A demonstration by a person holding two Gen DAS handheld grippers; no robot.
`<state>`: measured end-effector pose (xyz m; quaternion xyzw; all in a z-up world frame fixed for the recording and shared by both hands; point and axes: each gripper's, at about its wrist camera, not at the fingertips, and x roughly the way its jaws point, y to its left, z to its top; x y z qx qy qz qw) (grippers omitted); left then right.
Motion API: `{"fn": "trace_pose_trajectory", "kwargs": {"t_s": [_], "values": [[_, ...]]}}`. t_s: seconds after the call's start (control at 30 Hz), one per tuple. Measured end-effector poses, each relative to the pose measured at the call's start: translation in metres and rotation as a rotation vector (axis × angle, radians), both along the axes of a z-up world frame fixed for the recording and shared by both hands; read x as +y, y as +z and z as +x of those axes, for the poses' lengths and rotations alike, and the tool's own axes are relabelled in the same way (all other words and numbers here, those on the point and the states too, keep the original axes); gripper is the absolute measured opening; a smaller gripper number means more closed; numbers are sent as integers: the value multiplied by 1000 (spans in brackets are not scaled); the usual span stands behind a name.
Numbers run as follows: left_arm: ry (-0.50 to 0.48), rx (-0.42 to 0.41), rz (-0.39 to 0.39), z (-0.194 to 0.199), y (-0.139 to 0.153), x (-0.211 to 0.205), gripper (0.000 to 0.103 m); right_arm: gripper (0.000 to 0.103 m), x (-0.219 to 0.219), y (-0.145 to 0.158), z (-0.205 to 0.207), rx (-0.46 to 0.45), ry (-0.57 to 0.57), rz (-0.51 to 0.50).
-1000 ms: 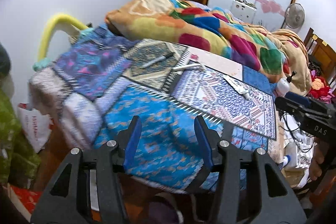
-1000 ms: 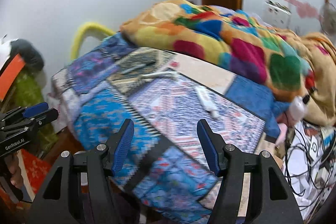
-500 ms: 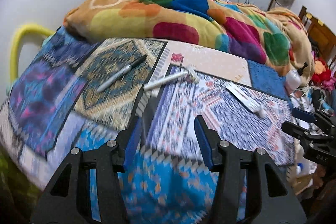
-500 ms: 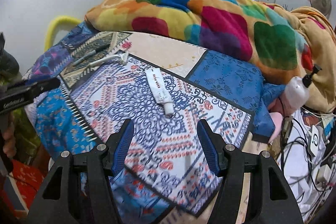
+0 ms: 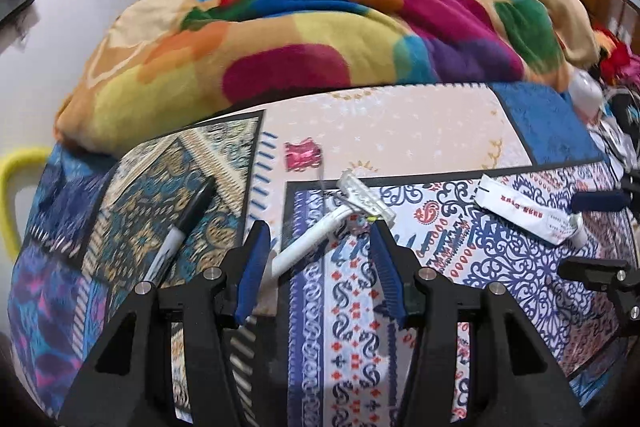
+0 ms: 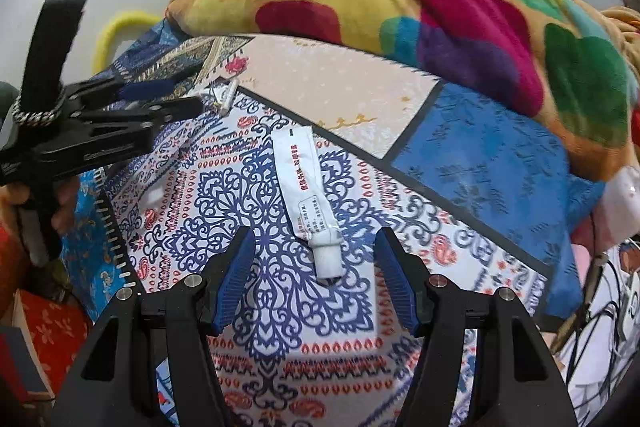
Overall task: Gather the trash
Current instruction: 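Grasp the white razor with the left tool while the right tool grasps the white tube, then carry the razor and tube with both tools over the white bin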
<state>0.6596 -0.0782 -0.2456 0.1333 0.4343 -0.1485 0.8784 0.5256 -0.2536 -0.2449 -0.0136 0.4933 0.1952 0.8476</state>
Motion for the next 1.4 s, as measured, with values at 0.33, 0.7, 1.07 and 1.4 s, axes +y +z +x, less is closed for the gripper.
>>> {"fn": "trace_pose_trajectory", "kwargs": {"t_s": [0.33, 0.7, 1.07, 1.4], "values": [[-46, 60, -55, -4, -2, 5, 43, 33, 15, -3, -3, -75, 34, -114], [-70, 67, -29, -49, 6, -19, 8, 17, 12, 7, -12, -75, 17, -71], [14, 19, -163, -97, 55, -23, 8, 17, 7, 41, -23, -120, -20, -27], [114, -18, -183, -152, 92, 2, 8, 17, 13, 85, -51, -174, -13, -13]]}}
